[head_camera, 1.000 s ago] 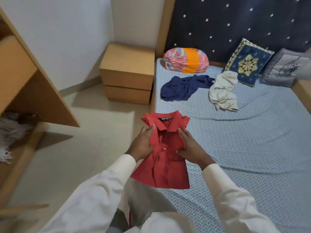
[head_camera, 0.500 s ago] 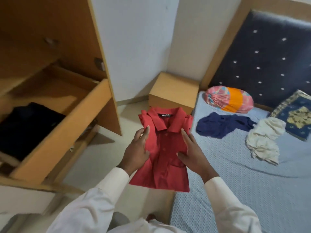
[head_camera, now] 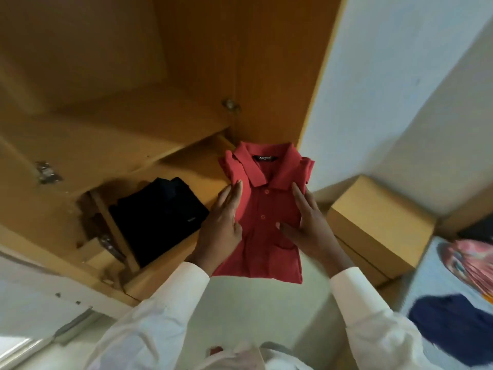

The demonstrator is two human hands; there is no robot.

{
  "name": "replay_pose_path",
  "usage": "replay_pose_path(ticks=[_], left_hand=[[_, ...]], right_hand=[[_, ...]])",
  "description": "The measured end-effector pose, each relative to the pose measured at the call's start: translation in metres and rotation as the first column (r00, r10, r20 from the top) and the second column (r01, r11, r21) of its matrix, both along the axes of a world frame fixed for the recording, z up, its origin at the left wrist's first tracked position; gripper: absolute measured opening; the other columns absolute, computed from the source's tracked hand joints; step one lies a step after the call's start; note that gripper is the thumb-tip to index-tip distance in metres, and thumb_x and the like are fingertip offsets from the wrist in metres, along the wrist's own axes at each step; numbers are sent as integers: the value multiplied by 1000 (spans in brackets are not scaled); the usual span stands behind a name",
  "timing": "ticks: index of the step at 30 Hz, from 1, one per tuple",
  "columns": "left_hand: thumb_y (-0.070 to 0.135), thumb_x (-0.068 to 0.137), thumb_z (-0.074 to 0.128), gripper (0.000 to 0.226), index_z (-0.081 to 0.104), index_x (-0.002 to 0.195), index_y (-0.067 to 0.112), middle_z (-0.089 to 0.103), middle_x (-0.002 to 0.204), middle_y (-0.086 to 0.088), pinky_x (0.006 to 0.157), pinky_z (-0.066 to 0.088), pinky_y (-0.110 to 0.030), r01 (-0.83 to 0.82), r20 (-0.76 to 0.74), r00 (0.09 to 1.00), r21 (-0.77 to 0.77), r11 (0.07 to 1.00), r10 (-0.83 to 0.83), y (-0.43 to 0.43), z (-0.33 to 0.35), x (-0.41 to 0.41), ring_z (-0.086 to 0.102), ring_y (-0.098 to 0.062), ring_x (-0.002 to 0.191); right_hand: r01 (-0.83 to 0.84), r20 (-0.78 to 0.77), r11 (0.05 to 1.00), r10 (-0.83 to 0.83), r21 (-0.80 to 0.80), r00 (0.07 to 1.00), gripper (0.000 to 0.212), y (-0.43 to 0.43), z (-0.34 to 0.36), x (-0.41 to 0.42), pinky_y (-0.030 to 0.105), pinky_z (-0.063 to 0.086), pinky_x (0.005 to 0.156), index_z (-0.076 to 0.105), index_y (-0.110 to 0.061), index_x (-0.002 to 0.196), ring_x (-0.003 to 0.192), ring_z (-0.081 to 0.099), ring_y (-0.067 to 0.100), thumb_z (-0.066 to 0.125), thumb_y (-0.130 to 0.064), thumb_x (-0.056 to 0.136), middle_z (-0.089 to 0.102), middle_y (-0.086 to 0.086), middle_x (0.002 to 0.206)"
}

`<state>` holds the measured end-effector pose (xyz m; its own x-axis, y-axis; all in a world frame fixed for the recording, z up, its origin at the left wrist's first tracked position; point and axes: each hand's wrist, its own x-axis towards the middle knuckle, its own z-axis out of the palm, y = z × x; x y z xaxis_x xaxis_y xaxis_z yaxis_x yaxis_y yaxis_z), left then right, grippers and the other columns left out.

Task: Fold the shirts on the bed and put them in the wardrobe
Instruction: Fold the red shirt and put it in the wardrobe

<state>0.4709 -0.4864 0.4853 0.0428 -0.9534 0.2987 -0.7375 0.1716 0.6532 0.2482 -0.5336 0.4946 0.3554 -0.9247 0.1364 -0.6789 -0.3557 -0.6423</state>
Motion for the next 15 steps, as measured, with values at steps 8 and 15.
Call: replay_pose_path(ticks=[8,15], left_hand=[[-10,80,53,93,16,156,30,21,160,1,98,47,-29,-350,25,934,-136,927,357,-48,9,110,38,-20,139],[-9,77,63,85,29,152,12,36,153,-10,102,29,-32,-695,184,686,-118,709,704,-52,-8,168,25,-20,134]], right_hand=[[-337,-71,940,333,-57,940,109,-114,13,132,32,39,107,1,-18,158,146,25,25,78,-25,82,-2,7,165],[-600,-22,799,601,27,799,109,-180,-26,249,44,53,97,5,-29,158,133,48,28,76,-7,79,-2,3,165]])
